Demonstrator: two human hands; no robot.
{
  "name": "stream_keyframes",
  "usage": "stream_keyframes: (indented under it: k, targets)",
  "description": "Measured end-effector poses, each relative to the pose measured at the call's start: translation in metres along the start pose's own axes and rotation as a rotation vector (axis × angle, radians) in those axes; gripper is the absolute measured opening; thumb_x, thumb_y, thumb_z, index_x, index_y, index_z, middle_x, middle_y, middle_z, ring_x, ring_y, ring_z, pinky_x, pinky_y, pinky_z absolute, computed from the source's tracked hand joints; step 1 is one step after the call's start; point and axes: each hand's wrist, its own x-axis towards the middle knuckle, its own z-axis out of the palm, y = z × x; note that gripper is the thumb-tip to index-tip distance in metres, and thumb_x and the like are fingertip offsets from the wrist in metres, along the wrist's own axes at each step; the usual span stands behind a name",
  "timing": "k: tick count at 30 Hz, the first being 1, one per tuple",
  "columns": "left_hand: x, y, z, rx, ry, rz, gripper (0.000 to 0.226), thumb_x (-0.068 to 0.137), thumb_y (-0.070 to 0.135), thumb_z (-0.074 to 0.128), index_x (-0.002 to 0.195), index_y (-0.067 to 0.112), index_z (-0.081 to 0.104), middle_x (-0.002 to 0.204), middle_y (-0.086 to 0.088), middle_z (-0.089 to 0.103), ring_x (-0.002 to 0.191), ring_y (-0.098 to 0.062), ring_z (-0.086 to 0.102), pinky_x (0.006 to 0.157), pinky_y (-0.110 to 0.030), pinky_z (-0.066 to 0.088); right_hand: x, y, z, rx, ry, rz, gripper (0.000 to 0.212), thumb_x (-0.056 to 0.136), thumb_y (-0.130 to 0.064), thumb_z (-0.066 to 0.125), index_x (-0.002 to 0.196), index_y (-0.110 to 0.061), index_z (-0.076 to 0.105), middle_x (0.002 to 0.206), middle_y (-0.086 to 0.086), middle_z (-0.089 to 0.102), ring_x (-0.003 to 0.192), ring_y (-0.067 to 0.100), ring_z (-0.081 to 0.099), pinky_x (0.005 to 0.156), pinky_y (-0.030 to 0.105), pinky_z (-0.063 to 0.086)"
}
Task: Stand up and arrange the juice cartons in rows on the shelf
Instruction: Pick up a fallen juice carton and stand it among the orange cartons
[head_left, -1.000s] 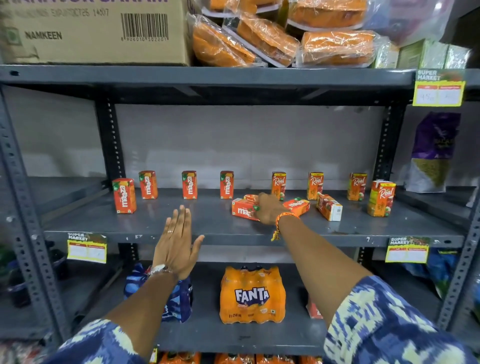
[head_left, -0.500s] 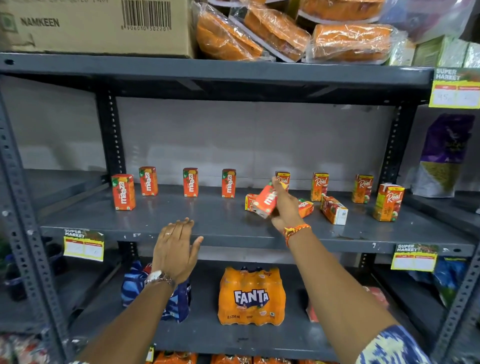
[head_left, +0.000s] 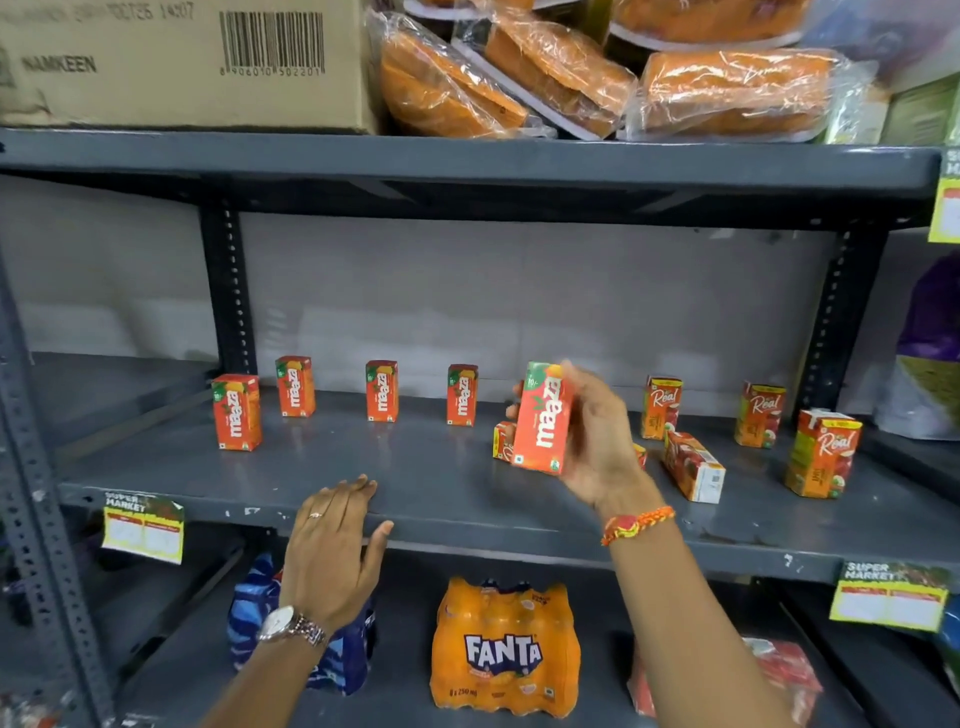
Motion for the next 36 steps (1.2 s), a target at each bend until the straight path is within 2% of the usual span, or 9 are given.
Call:
stream_keyframes:
  k: [2, 7, 11, 14, 16, 19, 25, 28, 36]
  targets:
    - [0.0, -0.001, 0.002, -0.003, 0.007, -0.004, 0.064, 0.098, 0.053, 0.024, 0.13, 0.011, 0.06, 0.131, -0.006, 0.064, 0.121, -0.028, 0.058, 0.108, -0.046, 0.039, 0.004, 0.002, 0.003, -0.073, 0.027, 0.02, 0.046, 0.09, -0.036, 0.06, 0.127, -0.008, 0.059, 0.108, 0.015, 0.071, 0.09, 0.027, 0.07, 0.08, 0.045, 0.059]
    - [0.0, -0.004, 0.002, 0.001, 0.041, 0.026, 0.056, 0.097, 0.049, 0.034, 0.129, 0.012, 0.06, 0.131, -0.005, 0.064, 0.12, -0.025, 0.059, 0.107, -0.041, 0.039, 0.023, 0.01, 0.019, -0.149, 0.07, -0.028, 0.039, 0.09, -0.03, 0.064, 0.123, -0.009, 0.062, 0.123, 0.019, 0.068, 0.093, 0.025, 0.07, 0.065, 0.035, 0.06]
    - [0.002, -0.024, -0.003, -0.016, 0.064, 0.102, 0.053, 0.098, 0.05, 0.032, 0.13, 0.02, 0.063, 0.132, 0.001, 0.064, 0.12, -0.02, 0.061, 0.105, -0.038, 0.041, 0.049, 0.03, 0.033, -0.164, 0.096, -0.08, 0.034, 0.093, -0.026, 0.061, 0.123, -0.011, 0.061, 0.117, 0.012, 0.071, 0.096, 0.02, 0.07, 0.079, 0.039, 0.06]
    - [0.003, -0.054, -0.01, -0.056, 0.111, -0.003, 0.051, 0.097, 0.045, 0.035, 0.127, 0.017, 0.064, 0.131, -0.003, 0.065, 0.118, -0.025, 0.062, 0.105, -0.042, 0.04, 0.076, 0.056, 0.052, -0.196, 0.103, -0.088, 0.034, 0.094, -0.02, 0.06, 0.124, -0.005, 0.057, 0.104, 0.009, 0.068, 0.097, 0.024, 0.065, 0.097, 0.051, 0.053]
    - [0.003, -0.078, -0.013, -0.045, 0.111, -0.025, 0.052, 0.097, 0.044, 0.034, 0.128, 0.014, 0.063, 0.131, -0.006, 0.065, 0.118, -0.028, 0.061, 0.106, -0.044, 0.039, 0.091, 0.074, 0.071, -0.228, 0.091, -0.098, 0.023, 0.095, -0.017, 0.059, 0.115, -0.007, 0.06, 0.099, 0.006, 0.067, 0.092, 0.021, 0.064, 0.093, 0.047, 0.054]
    - [0.002, -0.1, -0.011, -0.003, 0.081, 0.083, 0.051, 0.097, 0.045, 0.036, 0.13, 0.015, 0.059, 0.133, -0.005, 0.063, 0.121, -0.026, 0.059, 0.107, -0.041, 0.035, 0.112, 0.106, 0.102, -0.269, 0.054, -0.106, 0.008, 0.094, -0.012, 0.061, 0.101, -0.009, 0.062, 0.094, 0.006, 0.066, 0.085, 0.016, 0.065, 0.083, 0.037, 0.057]
    - [0.002, -0.104, -0.007, -0.062, 0.089, 0.123, 0.049, 0.096, 0.044, 0.043, 0.131, 0.013, 0.057, 0.134, -0.004, 0.061, 0.121, -0.024, 0.056, 0.107, -0.039, 0.035, 0.134, 0.151, 0.147, -0.41, 0.013, -0.061, 0.04, 0.089, -0.003, 0.064, 0.128, 0.0, 0.054, 0.104, 0.006, 0.063, 0.091, 0.014, 0.064, 0.076, 0.026, 0.054]
    - [0.002, -0.106, -0.008, -0.069, 0.072, 0.139, 0.051, 0.096, 0.046, 0.041, 0.133, 0.014, 0.055, 0.136, -0.003, 0.059, 0.122, -0.023, 0.055, 0.107, -0.038, 0.035, 0.139, 0.165, 0.156, -0.441, 0.006, -0.048, 0.045, 0.089, -0.003, 0.065, 0.131, 0.0, 0.051, 0.111, 0.009, 0.061, 0.094, 0.016, 0.064, 0.077, 0.027, 0.055]
    - [0.001, -0.105, -0.008, -0.073, 0.087, 0.135, 0.053, 0.095, 0.048, 0.041, 0.133, 0.014, 0.055, 0.134, -0.004, 0.06, 0.122, -0.024, 0.055, 0.107, -0.039, 0.035, 0.132, 0.165, 0.158, -0.569, -0.015, -0.049, 0.051, 0.088, -0.005, 0.066, 0.135, -0.005, 0.046, 0.124, 0.014, 0.058, 0.116, 0.026, 0.059, 0.097, 0.038, 0.053]
